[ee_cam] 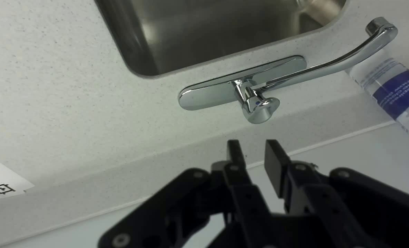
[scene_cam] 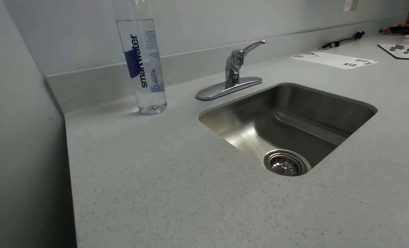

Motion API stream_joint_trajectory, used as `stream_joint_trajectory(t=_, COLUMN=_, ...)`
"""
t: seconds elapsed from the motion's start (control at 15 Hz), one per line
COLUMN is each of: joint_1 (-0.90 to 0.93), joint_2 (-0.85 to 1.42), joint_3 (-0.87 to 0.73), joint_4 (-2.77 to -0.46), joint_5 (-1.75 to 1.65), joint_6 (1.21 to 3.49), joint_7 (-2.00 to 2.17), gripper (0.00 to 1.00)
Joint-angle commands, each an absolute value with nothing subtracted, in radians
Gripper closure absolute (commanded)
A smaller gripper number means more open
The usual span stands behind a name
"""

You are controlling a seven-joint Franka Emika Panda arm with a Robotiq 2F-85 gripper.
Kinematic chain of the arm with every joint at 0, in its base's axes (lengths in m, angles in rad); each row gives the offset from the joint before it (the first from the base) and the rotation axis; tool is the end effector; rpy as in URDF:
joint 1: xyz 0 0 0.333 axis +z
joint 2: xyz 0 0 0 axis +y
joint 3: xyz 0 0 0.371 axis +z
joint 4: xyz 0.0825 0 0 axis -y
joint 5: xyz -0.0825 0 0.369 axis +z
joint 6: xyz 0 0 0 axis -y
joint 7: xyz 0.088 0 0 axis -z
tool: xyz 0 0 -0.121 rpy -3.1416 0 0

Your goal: Move the faucet spout to the left and close the tap

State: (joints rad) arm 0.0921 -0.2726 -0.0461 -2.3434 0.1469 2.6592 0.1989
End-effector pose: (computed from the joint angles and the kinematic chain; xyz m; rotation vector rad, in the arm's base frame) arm 0.4830 0.0171 0.5558 -2.8129 0.3743 -0.8298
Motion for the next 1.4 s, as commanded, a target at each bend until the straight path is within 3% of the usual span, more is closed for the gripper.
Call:
stream_joint_trajectory(t=0.0, joint_1=0.074, joint_2=-0.353, joint_3=-0.047, joint_4=-2.392, joint_5=0.196, joint_6=2.616, joint_7=0.137, gripper=0.44)
stream_joint_trajectory(t=0.33, joint_1=0.073, joint_2=-0.383, joint_3=-0.052, joint_4=-2.41, joint_5=0.213, joint_6=2.61, joint_7=0.116, gripper=0.05)
stream_joint_trajectory(t=0.4, joint_1=0.075, joint_2=-0.386, joint_3=-0.054, joint_4=-2.413, joint_5=0.218, joint_6=2.612, joint_7=0.112, gripper=0.01)
stream_joint_trajectory(t=1.33, joint_1=0.067, joint_2=-0.369, joint_3=-0.038, joint_4=-2.407, joint_5=0.254, joint_6=2.621, joint_7=0.111, gripper=0.0)
